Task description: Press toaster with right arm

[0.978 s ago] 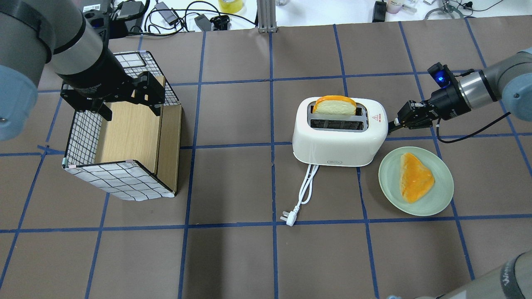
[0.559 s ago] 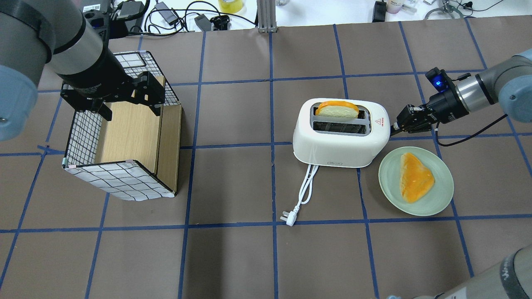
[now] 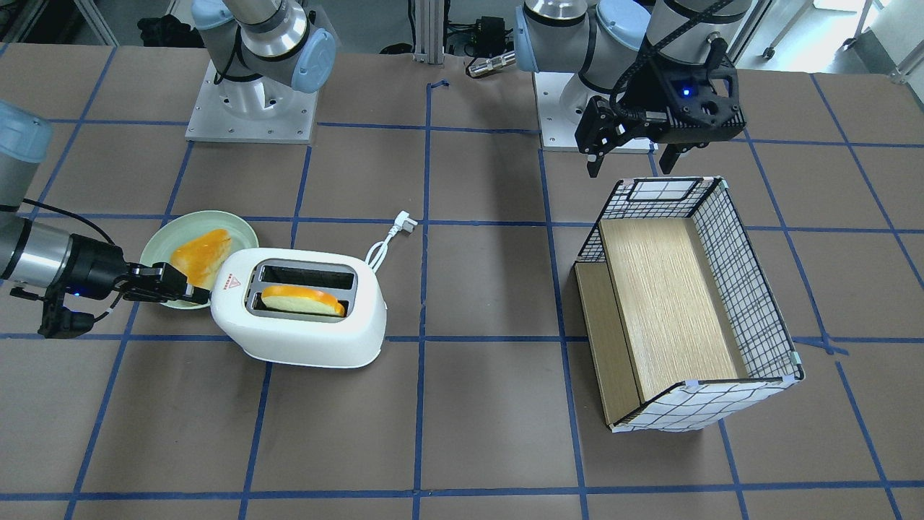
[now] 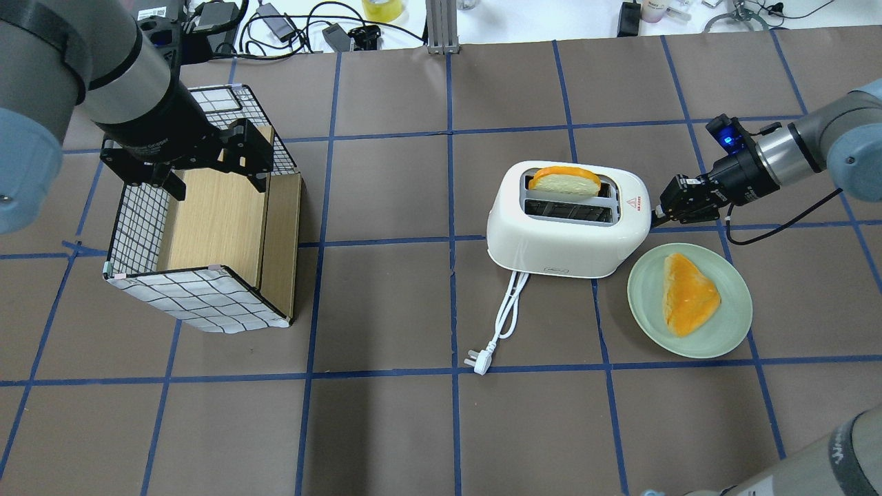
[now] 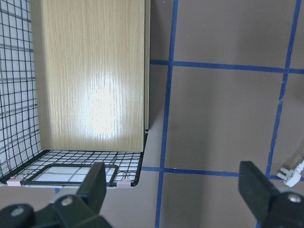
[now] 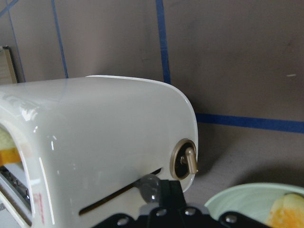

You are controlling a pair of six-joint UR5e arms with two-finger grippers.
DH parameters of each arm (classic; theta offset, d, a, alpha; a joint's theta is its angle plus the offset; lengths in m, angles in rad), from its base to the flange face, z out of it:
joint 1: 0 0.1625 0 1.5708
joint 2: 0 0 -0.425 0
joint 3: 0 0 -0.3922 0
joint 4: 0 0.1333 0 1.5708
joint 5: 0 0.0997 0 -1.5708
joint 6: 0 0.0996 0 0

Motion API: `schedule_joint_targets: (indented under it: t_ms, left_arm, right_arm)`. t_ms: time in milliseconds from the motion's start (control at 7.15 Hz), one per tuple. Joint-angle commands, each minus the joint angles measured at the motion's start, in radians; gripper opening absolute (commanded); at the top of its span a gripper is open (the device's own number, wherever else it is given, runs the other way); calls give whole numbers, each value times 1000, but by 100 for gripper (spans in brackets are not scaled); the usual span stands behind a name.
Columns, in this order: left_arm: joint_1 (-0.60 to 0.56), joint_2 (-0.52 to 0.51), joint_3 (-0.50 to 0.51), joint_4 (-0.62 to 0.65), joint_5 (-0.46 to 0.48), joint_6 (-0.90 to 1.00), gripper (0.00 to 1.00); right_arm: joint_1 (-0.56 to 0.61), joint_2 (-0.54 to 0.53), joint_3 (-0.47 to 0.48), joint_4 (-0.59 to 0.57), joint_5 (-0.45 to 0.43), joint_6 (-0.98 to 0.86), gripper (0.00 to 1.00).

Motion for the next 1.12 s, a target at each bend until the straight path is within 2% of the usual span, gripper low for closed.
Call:
schedule_joint_targets:
  t_ms: [0,419,699,978]
  left_arm:
    - [0,0,0,0,0,0,100]
    - [0,0,0,0,0,0,100]
    - [0,-2,0,0,0,0,100]
    - [0,0,0,0,0,0,100]
  right_arm:
    - [1,-52,-62,19,-15,93,0]
    - [7,-189,-136,94,-108,202,2]
    - [11,-241,-244,154,-263,222,12]
    - [30,-240,-343,224,-364,241,17]
